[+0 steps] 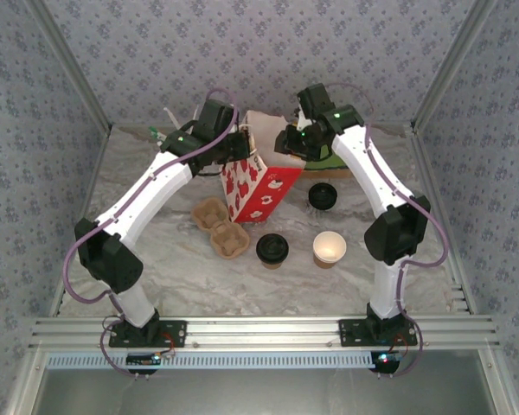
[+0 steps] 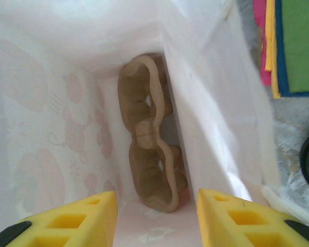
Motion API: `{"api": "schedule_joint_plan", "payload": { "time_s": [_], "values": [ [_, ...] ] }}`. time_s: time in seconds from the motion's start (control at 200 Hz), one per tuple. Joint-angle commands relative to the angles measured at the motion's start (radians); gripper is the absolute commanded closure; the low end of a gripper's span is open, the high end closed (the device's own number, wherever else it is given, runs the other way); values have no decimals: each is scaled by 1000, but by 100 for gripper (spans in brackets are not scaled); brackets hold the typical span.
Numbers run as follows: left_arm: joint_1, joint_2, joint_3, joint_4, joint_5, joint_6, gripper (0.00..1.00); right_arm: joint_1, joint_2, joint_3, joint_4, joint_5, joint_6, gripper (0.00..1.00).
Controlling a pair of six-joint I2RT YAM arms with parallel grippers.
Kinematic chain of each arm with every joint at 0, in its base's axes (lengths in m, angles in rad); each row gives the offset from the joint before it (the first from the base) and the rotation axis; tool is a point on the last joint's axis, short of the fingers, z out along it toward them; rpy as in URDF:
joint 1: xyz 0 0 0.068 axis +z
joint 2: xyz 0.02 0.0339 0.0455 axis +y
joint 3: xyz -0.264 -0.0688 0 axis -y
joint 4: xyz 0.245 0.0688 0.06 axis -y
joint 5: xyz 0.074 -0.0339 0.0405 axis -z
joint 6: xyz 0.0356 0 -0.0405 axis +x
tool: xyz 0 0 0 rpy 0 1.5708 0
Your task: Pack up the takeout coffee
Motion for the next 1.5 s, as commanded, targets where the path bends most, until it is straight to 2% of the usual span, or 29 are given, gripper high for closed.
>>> {"api": "schedule_joint_plan", "payload": {
  "time_s": [0.0,0.2,1.274,1.494],
  "values": [
    [8,-30,-7,6,9,3,100,30,21,72,-92,122,-63,53],
    [9,-36,-11,-1,6,8,100,69,13,101,-107,214,-104,53],
    [11,-25,9,7,28,5,100,90,28,126,-135,205,-122,55],
    [12,-23,9,6,26,7,100,95,4,160,-161,255,-144,55]
  ]
}}
